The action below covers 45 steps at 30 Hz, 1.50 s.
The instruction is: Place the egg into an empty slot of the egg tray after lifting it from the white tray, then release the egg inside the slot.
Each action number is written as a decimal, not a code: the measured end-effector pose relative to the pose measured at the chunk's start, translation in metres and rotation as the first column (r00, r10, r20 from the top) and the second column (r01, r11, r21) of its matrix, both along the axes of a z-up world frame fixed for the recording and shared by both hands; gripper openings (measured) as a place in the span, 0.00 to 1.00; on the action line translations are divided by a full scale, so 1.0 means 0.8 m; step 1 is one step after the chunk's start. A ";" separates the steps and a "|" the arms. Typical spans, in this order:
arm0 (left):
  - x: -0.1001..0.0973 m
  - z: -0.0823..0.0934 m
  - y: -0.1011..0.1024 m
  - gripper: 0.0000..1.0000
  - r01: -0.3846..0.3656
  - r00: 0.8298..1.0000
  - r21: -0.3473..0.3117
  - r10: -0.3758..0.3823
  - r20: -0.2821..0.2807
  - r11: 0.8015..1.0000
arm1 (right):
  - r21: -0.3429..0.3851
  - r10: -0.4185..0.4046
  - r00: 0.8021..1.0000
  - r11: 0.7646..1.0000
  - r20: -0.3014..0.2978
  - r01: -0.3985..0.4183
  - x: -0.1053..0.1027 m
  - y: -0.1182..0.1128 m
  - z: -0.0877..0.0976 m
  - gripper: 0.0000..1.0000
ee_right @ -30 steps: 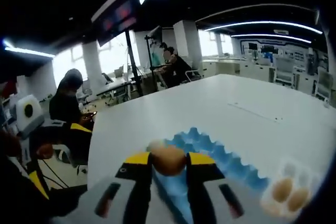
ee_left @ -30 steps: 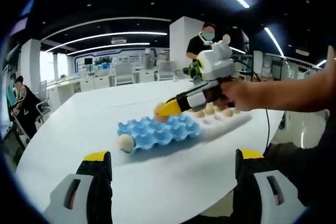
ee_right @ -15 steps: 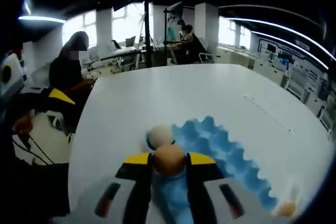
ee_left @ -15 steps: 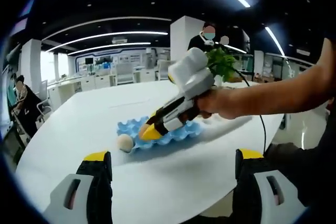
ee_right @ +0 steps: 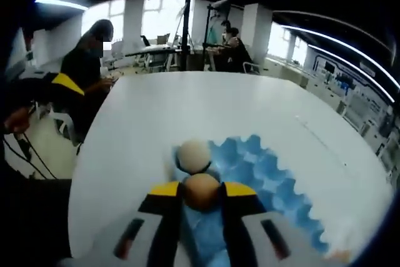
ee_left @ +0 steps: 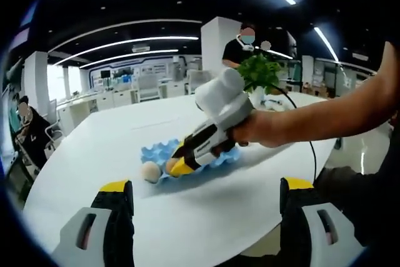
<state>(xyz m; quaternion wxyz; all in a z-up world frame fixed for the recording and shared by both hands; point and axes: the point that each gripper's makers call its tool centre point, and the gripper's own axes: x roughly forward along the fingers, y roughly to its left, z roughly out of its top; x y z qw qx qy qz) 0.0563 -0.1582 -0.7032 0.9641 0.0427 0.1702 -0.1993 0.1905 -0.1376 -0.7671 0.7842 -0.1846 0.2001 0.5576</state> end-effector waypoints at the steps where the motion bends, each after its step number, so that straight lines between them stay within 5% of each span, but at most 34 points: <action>1: 0.000 0.000 0.000 0.99 0.000 1.000 -0.001 0.000 0.001 1.000 | 0.028 -0.010 1.000 1.000 0.000 0.010 0.001 -0.002 0.007 0.24; 5: -0.003 -0.002 -0.002 0.99 -0.005 1.000 -0.008 0.005 -0.003 1.000 | 0.172 0.001 1.000 0.985 0.009 -0.003 -0.003 -0.003 0.047 0.24; 20: 0.002 -0.004 -0.011 0.99 0.011 1.000 0.000 -0.011 -0.006 1.000 | 0.293 0.022 1.000 0.956 -0.006 -0.019 -0.007 -0.038 0.074 0.24; 34: 0.011 -0.015 -0.030 0.99 0.037 0.999 -0.028 -0.038 -0.018 0.999 | 0.330 -0.088 0.996 0.940 -0.011 0.086 0.000 -0.183 0.076 0.24; 45: 0.023 -0.019 -0.038 0.99 0.079 0.997 -0.034 -0.080 -0.019 0.996 | 0.262 -0.214 0.977 0.944 0.019 0.202 -0.017 -0.308 0.069 0.24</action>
